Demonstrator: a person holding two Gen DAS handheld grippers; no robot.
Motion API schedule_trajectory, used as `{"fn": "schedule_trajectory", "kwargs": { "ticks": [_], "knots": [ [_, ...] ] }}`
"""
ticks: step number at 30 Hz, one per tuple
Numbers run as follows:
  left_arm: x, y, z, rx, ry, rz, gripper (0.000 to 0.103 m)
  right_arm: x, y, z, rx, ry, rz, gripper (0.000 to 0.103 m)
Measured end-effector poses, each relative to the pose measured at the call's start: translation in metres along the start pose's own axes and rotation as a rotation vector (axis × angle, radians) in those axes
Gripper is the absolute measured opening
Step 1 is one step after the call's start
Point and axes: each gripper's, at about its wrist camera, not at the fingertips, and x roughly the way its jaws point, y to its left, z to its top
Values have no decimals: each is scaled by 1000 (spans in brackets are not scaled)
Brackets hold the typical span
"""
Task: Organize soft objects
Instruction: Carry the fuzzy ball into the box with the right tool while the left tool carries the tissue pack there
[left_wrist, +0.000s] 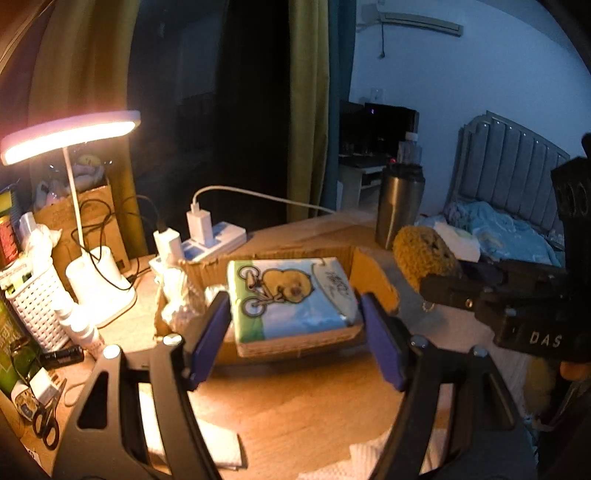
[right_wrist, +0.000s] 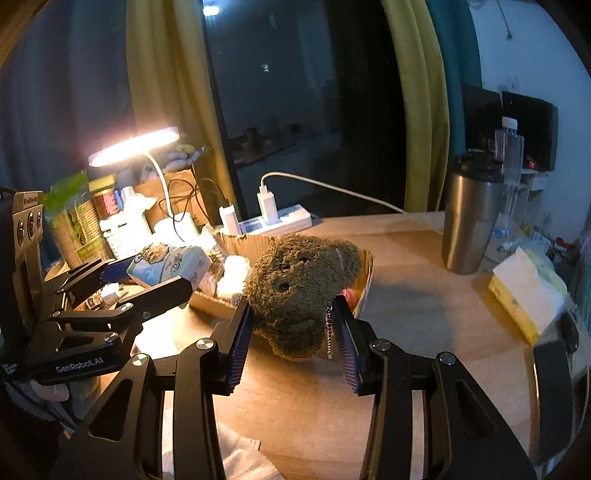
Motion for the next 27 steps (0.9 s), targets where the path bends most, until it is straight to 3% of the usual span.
{"fn": "schedule_trajectory", "kwargs": {
  "ticks": [16,27],
  "knots": [
    [21,13,31,-35,-48,9,72,20,-7,31,-39,-33,4,45],
    [33,54,19,-115,15,34,72,71,9,40,-52,32,67,46]
  ]
}}
